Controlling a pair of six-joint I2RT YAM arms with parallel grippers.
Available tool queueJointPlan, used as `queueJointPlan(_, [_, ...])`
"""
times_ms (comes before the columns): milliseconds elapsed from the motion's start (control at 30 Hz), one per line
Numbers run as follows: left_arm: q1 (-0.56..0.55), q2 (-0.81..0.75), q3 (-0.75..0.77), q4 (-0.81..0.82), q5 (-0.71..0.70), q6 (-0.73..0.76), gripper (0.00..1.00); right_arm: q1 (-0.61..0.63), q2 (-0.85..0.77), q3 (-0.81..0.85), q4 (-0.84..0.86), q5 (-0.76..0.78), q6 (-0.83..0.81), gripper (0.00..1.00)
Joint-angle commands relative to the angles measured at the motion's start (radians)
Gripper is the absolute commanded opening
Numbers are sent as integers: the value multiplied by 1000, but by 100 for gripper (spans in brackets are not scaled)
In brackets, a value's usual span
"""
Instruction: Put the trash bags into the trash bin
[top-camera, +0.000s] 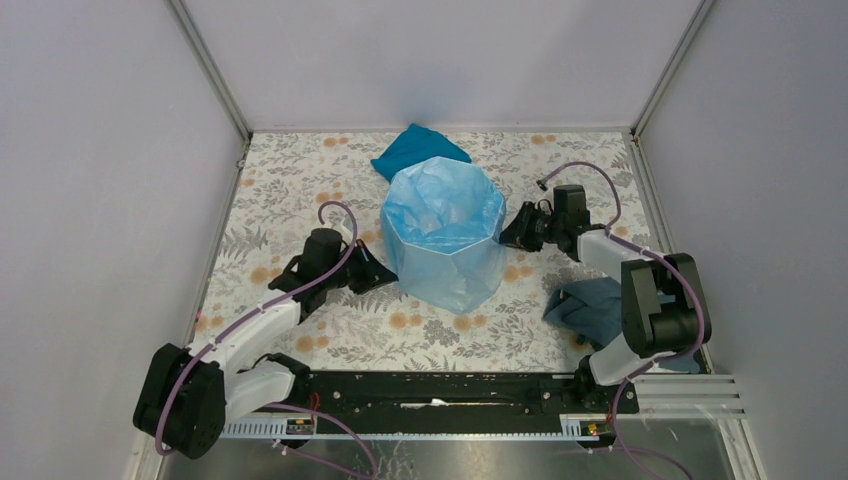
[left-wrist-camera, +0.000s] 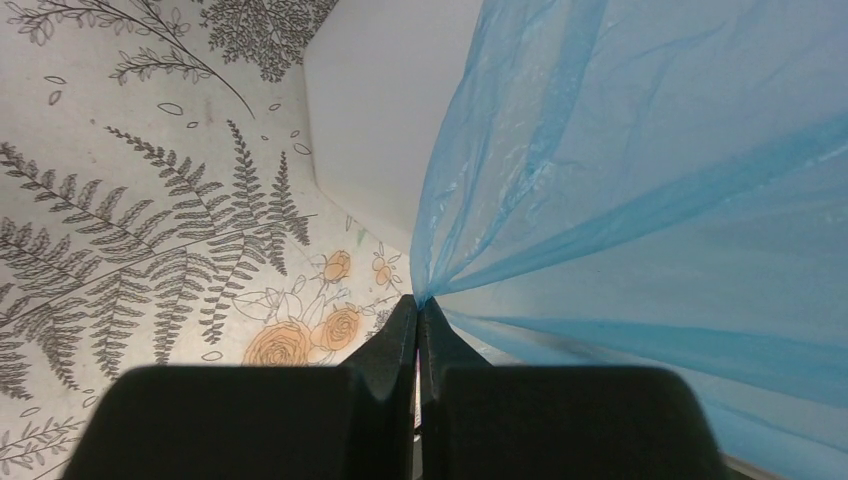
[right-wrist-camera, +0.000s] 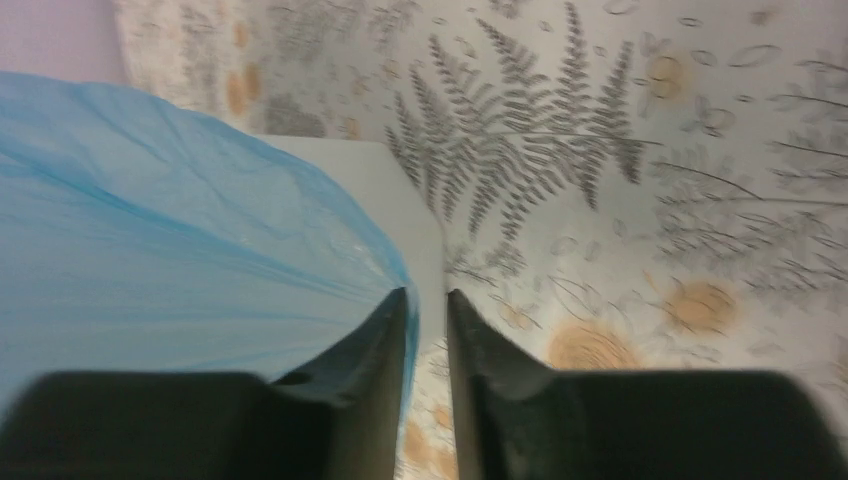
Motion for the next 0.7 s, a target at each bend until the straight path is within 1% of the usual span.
queueJointPlan(0, [-1,2,48,-12,-24,48,0,8,-130,128,-316,213,-144,41])
queueJointPlan(33, [-1,8,54,-14,-21,55,0,9,-157,188,-439,286,-168,51])
queueJointPlan(100, [-1,13,60,-19,-22,67,0,8,-211,275,-590,435,-209,64])
queueJointPlan(133, [-1,10,60,-23,-24,75,0,8,-237,326,-656,499,-230,69])
queueJointPlan(200, [-1,1,62,-31,-27,87,0,22,-276,432,-756,583,-261,74])
queueJointPlan(267, [-1,-11,66,-45,-35,103,0,84,-287,552,-822,619,-291,78])
queueJointPlan(333, [-1,-17,69,-55,-46,119,1,186,-262,694,-874,644,-311,82])
queueJointPlan(433, [-1,-15,73,-59,-49,132,2,340,-176,906,-960,650,-335,85])
queueJointPlan(500, [-3,-17,66,-45,-36,122,2,434,-101,1039,-1033,690,-368,86])
queueJointPlan(533, [-3,-23,56,-32,-25,112,2,495,-63,1086,-1066,712,-381,87])
queueJointPlan(667, [-3,-60,44,-29,-43,110,4,629,66,1191,-1176,701,-396,89])
